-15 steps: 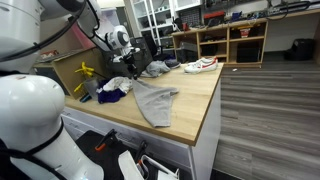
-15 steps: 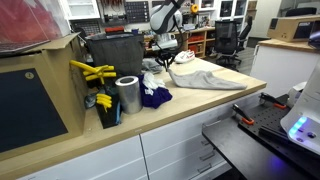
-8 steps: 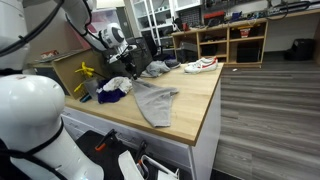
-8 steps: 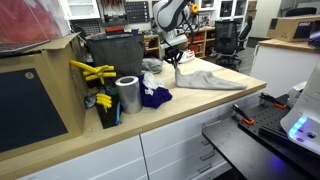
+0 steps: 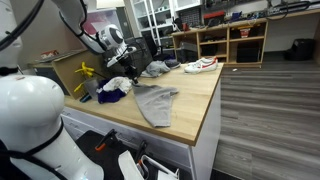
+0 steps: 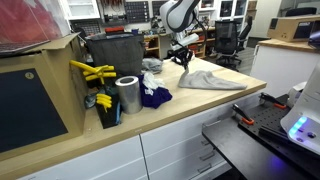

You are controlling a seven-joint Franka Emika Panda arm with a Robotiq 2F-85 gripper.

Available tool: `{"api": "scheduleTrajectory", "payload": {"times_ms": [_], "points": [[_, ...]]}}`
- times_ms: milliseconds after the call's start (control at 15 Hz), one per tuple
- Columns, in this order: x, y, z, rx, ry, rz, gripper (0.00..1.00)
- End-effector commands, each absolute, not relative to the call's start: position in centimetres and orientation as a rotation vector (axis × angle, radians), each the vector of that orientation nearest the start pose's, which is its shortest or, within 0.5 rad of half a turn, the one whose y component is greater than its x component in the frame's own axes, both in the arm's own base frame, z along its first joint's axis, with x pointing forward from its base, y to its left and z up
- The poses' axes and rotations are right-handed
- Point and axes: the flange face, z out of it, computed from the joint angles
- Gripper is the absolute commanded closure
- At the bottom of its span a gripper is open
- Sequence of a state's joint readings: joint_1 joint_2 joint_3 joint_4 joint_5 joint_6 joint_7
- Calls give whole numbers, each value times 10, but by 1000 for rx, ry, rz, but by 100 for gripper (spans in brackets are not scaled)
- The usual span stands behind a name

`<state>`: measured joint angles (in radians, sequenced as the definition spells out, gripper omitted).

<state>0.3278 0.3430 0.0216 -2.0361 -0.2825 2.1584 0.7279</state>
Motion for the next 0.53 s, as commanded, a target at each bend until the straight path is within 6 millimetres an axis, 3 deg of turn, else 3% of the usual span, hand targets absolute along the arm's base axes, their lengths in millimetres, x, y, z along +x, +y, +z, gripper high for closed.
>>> {"api": "scheduleTrajectory", "payload": {"times_ms": [0, 467], "points": [[517, 165, 262, -3450, 258, 157, 99], [489, 136, 257, -3505, 200, 221, 99]]}}
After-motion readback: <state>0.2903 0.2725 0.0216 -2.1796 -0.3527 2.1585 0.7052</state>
